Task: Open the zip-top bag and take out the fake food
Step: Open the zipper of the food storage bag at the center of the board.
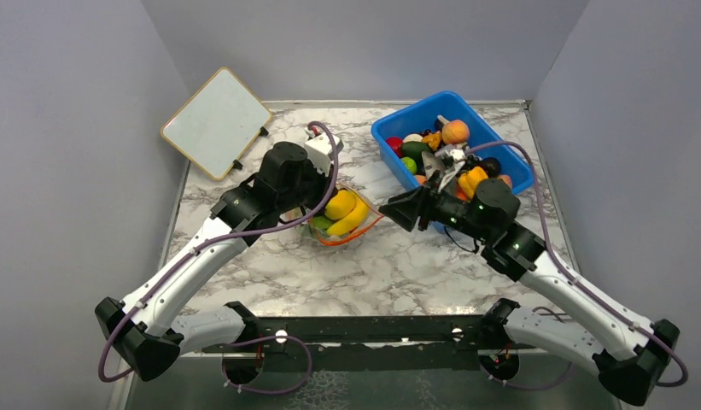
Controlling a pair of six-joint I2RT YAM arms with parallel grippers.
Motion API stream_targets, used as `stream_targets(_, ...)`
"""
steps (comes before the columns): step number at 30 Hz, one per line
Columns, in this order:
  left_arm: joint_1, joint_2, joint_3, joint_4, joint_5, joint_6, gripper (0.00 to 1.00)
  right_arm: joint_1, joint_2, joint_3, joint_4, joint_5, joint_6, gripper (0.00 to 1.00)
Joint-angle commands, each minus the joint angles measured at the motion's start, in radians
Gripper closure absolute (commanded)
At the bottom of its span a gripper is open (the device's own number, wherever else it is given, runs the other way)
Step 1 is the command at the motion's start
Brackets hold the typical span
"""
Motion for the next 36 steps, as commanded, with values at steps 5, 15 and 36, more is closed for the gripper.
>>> stream_targets(5, 0.001, -0.046, -0.01, -0.039, -0.106, -0.117, 1.0, 0.001, 0.229, 0.033, -0.123, 0.021, 0.389, 0.51)
stream_targets(15, 0.001, -0.047, -0.063, -0.043, -0.059, -0.167, 1.0, 0.047, 0.221, -0.168, 0.037, 0.087, 0.679, 0.45)
stream_targets(36, -0.001, -0.05, -0.116, -0.05, -0.025, -0.135, 1.0, 0.116, 0.418, -0.107, 0.081, 0.201, 0.838, 0.82)
